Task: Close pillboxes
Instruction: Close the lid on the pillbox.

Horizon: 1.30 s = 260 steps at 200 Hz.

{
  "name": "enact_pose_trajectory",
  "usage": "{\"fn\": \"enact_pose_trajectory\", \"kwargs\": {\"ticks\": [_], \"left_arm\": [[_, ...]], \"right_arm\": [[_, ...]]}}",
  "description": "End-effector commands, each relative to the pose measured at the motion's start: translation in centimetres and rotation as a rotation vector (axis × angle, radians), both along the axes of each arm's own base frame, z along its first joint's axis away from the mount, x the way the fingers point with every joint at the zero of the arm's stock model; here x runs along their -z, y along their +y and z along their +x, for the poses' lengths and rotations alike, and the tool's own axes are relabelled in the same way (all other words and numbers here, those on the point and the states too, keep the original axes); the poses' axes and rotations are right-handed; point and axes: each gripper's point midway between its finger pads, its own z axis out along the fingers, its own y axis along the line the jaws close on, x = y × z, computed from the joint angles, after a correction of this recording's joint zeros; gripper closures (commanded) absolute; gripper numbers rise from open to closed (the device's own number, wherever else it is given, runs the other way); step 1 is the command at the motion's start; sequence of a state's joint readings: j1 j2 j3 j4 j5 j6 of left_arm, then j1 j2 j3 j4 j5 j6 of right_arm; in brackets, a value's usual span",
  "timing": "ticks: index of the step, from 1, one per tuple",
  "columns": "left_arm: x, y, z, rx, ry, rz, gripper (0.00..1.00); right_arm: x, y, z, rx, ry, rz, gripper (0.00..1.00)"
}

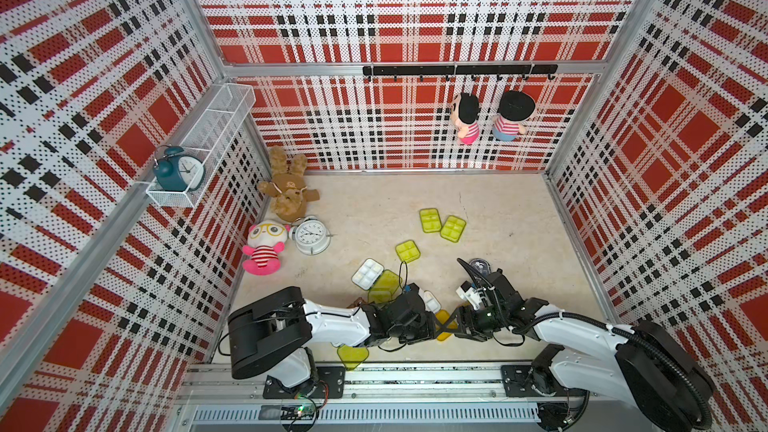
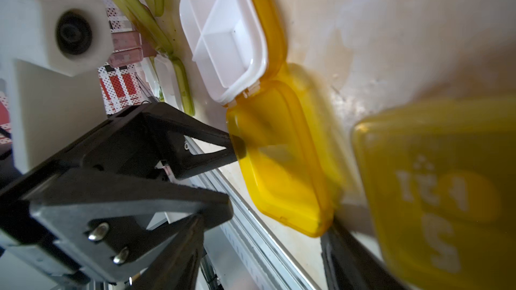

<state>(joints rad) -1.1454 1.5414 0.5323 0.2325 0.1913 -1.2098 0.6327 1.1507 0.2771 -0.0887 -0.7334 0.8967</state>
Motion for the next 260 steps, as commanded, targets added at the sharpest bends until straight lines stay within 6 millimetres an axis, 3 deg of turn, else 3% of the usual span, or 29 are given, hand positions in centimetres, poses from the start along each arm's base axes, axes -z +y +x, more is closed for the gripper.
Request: {"fn": "enact_pose_trajectory", "kwargs": {"ticks": [1, 61, 111, 149, 205, 260], "left_arm": [[-1.0, -2.0, 0.3, 0.041, -0.029, -0.041, 0.46], [-2.8, -1.9, 1.2, 0.038, -0.053, -0.044, 0.46], [-4.7, -0.3, 2.3, 0.008, -0.077, -0.036, 0.46], [-6.5, 1.9, 3.2, -0.034, -0.106, -0.015, 0.46], [-7.9, 6.6, 5.1, -0.17, -0.136, -0.027, 0.46], [-7.5, 6.7, 6.6, -0.18, -0.145, -0.023, 0.47]], "right_arm": [[-1.5, 1.2, 0.7, 0.01, -0.042, 0.091, 0.31], [-4.0, 2.3, 1.9, 0.053, -0.112, 0.215, 0.31], [-6.5, 3.5, 4.1, 0.09, -0.184, 0.294, 0.31], [-7.8, 4.7, 5.8, 0.077, -0.213, 0.287, 0.31], [-7.6, 6.9, 7.9, 0.022, -0.195, 0.267, 0.3], [-6.4, 5.8, 9.1, 0.042, -0.206, 0.15, 0.3]]}}
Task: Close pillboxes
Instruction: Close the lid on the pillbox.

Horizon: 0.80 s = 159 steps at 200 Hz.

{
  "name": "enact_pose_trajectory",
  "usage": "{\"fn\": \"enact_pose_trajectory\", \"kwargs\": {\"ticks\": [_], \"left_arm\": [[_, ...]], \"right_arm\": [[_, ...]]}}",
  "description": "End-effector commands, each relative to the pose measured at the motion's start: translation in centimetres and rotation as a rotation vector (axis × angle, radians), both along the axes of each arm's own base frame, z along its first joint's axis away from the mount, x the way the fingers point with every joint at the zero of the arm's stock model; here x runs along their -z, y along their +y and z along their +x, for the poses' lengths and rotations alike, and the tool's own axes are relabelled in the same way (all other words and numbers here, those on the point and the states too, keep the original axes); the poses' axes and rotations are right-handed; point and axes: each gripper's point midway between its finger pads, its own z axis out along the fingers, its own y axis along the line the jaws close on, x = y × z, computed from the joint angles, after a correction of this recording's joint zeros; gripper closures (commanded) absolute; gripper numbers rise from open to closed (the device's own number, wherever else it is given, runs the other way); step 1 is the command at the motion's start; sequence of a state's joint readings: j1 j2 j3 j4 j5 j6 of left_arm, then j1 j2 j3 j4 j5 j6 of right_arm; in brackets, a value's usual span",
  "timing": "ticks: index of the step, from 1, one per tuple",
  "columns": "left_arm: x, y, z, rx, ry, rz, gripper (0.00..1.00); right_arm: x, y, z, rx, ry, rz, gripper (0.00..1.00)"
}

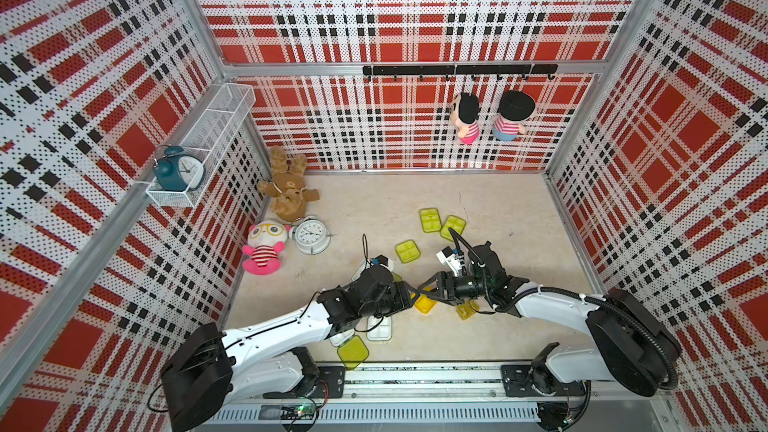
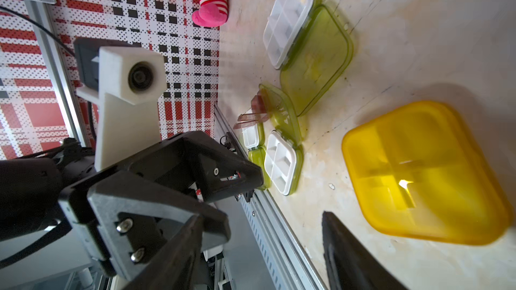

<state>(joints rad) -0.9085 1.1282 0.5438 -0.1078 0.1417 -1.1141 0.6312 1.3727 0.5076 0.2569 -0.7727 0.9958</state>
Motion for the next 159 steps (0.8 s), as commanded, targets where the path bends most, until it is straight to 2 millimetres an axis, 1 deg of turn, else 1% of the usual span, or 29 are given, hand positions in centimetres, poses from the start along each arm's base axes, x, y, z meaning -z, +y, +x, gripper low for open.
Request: {"fn": "enact_pose_trajectory", "kwargs": {"ticks": [1, 23, 51, 76, 100, 121, 159], "left_arm": [[0.5, -0.4, 0.3, 0.03, -0.003, 0.012, 0.47], [0.9, -0.8, 0.6, 0.037, -0.002, 0.024, 0.48], [1.0, -0.7, 1.1, 0.031, 0.002, 0.03, 0.49], [0.6, 0.2, 1.6, 0.0, -0.008, 0.031, 0.49], [0.2, 1.3, 2.0, -0.035, -0.01, 0.015, 0.49], [0.1, 2.1, 2.1, -0.054, -0.01, 0.012, 0.49], [0.2, 3.2, 2.0, -0.078, -0.009, 0.015, 0.49]], "right_arm": [[1.0, -0.8, 0.9, 0.024, -0.015, -0.086, 0.3], [1.5, -0.5, 0.9, -0.005, 0.002, -0.112, 0.3], [2.6, -0.4, 1.1, -0.018, 0.028, -0.143, 0.3], [2.8, 0.0, 1.4, -0.023, 0.033, -0.148, 0.3], [3.7, 0.0, 1.5, -0.027, 0.051, -0.181, 0.3], [4.8, -0.4, 1.5, -0.017, 0.071, -0.219, 0.3], [7.4, -1.4, 1.1, -0.011, 0.131, -0.318, 0.3]]}}
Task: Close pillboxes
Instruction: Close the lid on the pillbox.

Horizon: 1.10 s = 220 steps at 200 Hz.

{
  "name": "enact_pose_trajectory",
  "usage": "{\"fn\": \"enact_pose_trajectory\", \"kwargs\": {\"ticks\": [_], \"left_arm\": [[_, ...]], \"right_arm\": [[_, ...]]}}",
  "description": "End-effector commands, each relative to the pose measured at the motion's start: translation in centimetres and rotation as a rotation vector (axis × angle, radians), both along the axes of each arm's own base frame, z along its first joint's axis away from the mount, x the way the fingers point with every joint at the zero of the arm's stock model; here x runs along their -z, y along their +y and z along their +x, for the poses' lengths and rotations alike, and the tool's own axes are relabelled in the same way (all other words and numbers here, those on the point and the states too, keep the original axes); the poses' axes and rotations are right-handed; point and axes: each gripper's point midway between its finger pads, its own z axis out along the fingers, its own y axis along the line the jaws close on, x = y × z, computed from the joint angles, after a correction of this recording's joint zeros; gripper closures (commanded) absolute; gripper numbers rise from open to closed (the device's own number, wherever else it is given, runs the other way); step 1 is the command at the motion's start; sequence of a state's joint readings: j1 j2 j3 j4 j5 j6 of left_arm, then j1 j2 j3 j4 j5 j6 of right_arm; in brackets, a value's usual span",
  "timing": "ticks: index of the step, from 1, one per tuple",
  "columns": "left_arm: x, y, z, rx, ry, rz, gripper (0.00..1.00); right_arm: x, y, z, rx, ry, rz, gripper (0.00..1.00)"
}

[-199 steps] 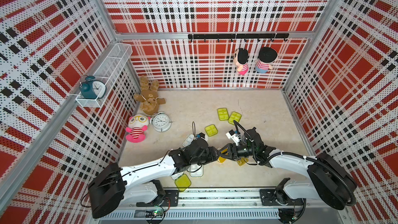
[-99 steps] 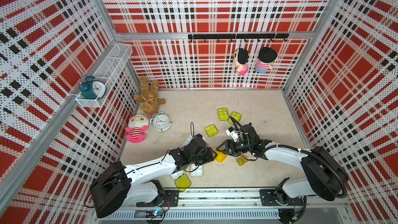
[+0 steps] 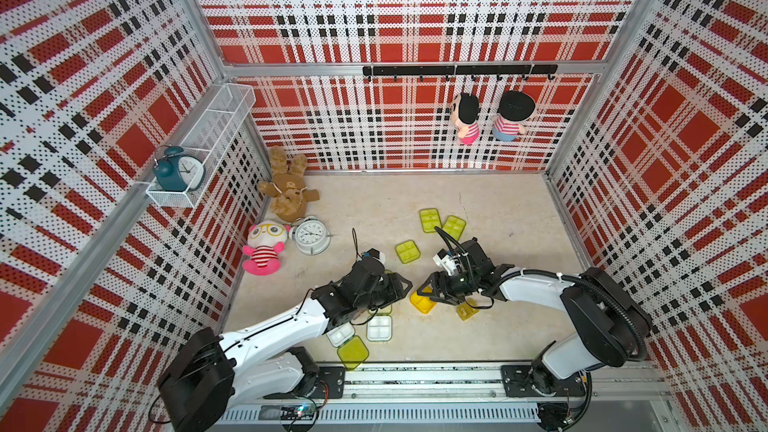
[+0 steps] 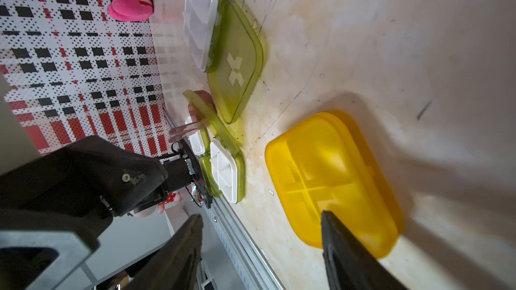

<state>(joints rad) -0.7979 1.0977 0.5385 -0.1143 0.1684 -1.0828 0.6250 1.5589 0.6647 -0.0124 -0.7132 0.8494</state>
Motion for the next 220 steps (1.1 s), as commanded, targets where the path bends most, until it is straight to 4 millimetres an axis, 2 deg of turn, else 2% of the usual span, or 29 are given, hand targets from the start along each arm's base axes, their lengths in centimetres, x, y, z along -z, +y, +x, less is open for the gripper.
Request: {"fn": "enact_pose_trajectory", "kwargs": {"ticks": [1, 61, 95, 111, 131, 146, 158, 170, 187, 220], "left_arm": [[0.8, 1.1, -0.5, -0.008, 0.013, 0.028, 0.49], [1.1, 2.4, -0.8, -0.037, 0.019, 0.026, 0.49], [1.3, 2.9, -0.8, -0.045, 0.023, 0.028, 0.49], [1.2, 3.1, -0.7, -0.047, 0.019, 0.029, 0.49], [0.5, 3.3, -0.3, -0.047, 0.004, 0.031, 0.49], [0.0, 3.5, 0.1, -0.052, -0.012, 0.033, 0.49], [-0.3, 3.8, 0.2, -0.057, -0.019, 0.034, 0.49], [-0.6, 4.2, 0.4, -0.066, -0.026, 0.03, 0.49], [-0.8, 4.7, 0.5, -0.079, -0.027, 0.024, 0.49], [-0.8, 5.6, 0.1, -0.092, -0.023, 0.025, 0.49]], "right_arm": [[2.5, -1.2, -0.3, 0.011, 0.038, -0.108, 0.3], [5.5, -2.5, -0.7, 0.006, 0.069, -0.275, 0.3], [6.4, -3.4, -0.1, 0.024, 0.061, -0.365, 0.3], [5.1, -2.7, 0.7, 0.018, 0.017, -0.343, 0.3], [1.2, -0.6, 1.6, 0.001, -0.086, -0.217, 0.3], [-1.1, 1.0, 1.3, -0.034, -0.125, -0.134, 0.3], [-2.0, 2.3, 0.7, -0.063, -0.13, -0.08, 0.3], [-2.1, 3.1, 0.1, -0.083, -0.124, -0.054, 0.3], [-1.2, 3.7, -0.5, -0.092, -0.098, -0.044, 0.3], [0.4, 4.0, -0.4, -0.056, -0.057, -0.031, 0.3]]}}
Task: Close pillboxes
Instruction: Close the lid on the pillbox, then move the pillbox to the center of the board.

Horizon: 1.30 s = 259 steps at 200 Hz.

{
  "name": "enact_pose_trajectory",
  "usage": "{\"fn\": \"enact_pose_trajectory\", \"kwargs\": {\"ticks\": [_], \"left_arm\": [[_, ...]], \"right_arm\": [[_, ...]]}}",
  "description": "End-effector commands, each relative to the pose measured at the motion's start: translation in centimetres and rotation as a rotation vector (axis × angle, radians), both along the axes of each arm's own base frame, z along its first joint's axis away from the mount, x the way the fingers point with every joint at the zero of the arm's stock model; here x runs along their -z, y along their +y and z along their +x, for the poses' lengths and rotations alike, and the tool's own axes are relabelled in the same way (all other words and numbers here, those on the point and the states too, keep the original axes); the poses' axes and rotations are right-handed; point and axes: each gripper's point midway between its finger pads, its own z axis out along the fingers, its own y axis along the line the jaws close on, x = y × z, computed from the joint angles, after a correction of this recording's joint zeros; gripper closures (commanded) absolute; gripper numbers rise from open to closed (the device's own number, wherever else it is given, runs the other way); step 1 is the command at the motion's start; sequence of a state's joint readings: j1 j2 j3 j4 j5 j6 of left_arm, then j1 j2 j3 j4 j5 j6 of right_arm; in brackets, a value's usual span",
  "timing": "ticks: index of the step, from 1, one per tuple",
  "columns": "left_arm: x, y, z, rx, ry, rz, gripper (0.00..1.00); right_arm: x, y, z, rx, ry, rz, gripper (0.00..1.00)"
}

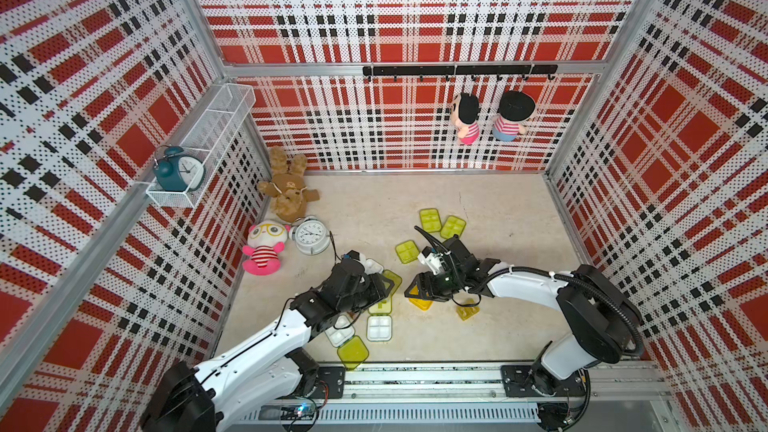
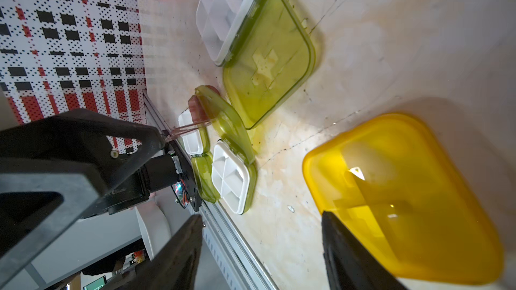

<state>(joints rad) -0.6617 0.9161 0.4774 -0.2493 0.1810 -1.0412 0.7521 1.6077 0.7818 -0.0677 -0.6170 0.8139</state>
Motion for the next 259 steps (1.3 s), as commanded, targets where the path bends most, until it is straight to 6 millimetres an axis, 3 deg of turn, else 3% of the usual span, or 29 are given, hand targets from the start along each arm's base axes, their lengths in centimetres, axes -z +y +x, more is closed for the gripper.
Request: {"fn": "enact_pose_trajectory", "kwargs": {"ticks": [1, 54, 77, 117, 152, 174, 205, 234, 259], "left_arm": [[-0.7, 0.5, -0.3, 0.008, -0.013, 0.003, 0.49], [-0.5, 1.8, -1.1, -0.013, -0.008, -0.009, 0.49], [-0.3, 1.9, -1.2, -0.012, -0.003, -0.01, 0.49], [-0.3, 1.7, -0.9, 0.001, 0.001, 0.0, 0.49], [-0.9, 1.3, -0.2, 0.01, -0.014, 0.004, 0.49], [-1.2, 1.3, -0.1, 0.005, -0.02, 0.002, 0.49], [-1.2, 1.6, 0.0, -0.022, -0.021, -0.003, 0.47], [-1.2, 1.8, 0.2, -0.04, -0.019, -0.005, 0.45], [-0.9, 2.0, 0.1, -0.046, -0.004, 0.014, 0.43]], "right_arm": [[1.3, 0.4, 0.2, 0.033, 0.031, 0.016, 0.3], [6.1, -2.0, -1.1, 0.085, 0.114, -0.087, 0.3], [6.9, -3.5, -1.6, 0.136, 0.141, -0.08, 0.3], [6.6, -6.6, -0.9, 0.21, 0.128, -0.091, 0.3], [4.9, -8.7, 1.0, 0.228, 0.064, -0.122, 0.3], [2.5, -8.1, 1.9, 0.183, 0.01, -0.121, 0.3], [-0.5, -5.5, 2.9, 0.144, -0.03, -0.049, 0.3], [0.1, -3.5, 3.6, 0.125, -0.002, -0.012, 0.3], [1.5, -3.2, 3.6, 0.127, 0.029, -0.028, 0.3]]}}
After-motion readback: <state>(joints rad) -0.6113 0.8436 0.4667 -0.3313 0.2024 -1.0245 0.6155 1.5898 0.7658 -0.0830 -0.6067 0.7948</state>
